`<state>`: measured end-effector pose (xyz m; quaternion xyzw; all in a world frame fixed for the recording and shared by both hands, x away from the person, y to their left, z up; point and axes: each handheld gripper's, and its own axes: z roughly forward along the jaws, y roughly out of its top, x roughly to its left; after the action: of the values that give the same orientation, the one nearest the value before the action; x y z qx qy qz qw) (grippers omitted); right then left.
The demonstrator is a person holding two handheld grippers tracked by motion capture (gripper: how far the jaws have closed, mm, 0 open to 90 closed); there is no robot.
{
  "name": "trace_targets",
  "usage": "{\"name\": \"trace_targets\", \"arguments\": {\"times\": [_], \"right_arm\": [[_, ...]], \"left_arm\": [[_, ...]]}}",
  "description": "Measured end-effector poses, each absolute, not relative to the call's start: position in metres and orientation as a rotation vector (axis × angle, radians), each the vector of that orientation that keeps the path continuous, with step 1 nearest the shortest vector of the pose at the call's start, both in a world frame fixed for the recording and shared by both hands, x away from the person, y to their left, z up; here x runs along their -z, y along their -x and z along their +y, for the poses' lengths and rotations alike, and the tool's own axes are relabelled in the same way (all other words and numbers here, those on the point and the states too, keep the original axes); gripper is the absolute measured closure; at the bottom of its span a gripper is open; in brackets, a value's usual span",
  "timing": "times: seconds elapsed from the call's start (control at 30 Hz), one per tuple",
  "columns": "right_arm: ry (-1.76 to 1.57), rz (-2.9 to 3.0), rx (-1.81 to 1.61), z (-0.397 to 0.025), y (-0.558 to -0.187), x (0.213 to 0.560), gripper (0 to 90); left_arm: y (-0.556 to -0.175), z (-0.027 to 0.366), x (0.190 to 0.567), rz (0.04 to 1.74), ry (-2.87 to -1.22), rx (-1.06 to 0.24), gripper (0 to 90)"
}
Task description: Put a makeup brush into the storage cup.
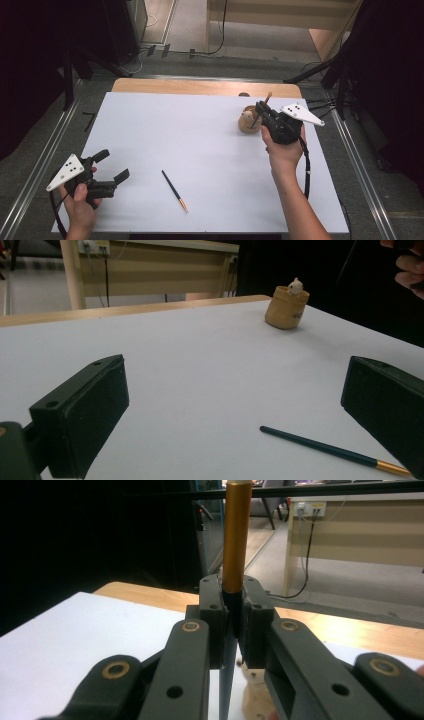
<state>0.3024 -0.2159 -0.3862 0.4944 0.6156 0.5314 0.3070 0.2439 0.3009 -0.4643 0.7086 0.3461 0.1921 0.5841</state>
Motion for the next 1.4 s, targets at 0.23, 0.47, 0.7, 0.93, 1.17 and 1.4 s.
{"name": "trace_targets", "arguments": {"times": [0.23, 0.47, 0.7, 0.93, 1.17, 1.4], "right_arm": [[-1.312, 1.630, -1.366, -0.219, -0.312, 0.386, 84.4], [-1.332, 1.610, -1.348, -0.223, -0.320, 0.389, 84.4], [-1.342, 1.593, -1.325, -0.225, -0.328, 0.390, 84.4], [-1.341, 1.567, -1.314, -0.228, -0.337, 0.392, 84.4], [-1.330, 1.557, -1.309, -0.232, -0.347, 0.394, 84.3], [-1.333, 1.550, -1.282, -0.234, -0.357, 0.401, 84.3]], "left_arm": [[-0.244, 0.299, 0.465, 0.811, -1.656, -0.445, 0.0], [-0.244, 0.299, 0.465, 0.812, -1.654, -0.442, 0.0], [-0.244, 0.299, 0.464, 0.810, -1.651, -0.442, 0.0], [-0.244, 0.298, 0.465, 0.810, -1.650, -0.435, 0.0], [-0.244, 0.298, 0.465, 0.808, -1.649, -0.431, 0.0], [-0.244, 0.298, 0.465, 0.806, -1.647, -0.431, 0.0]]}}
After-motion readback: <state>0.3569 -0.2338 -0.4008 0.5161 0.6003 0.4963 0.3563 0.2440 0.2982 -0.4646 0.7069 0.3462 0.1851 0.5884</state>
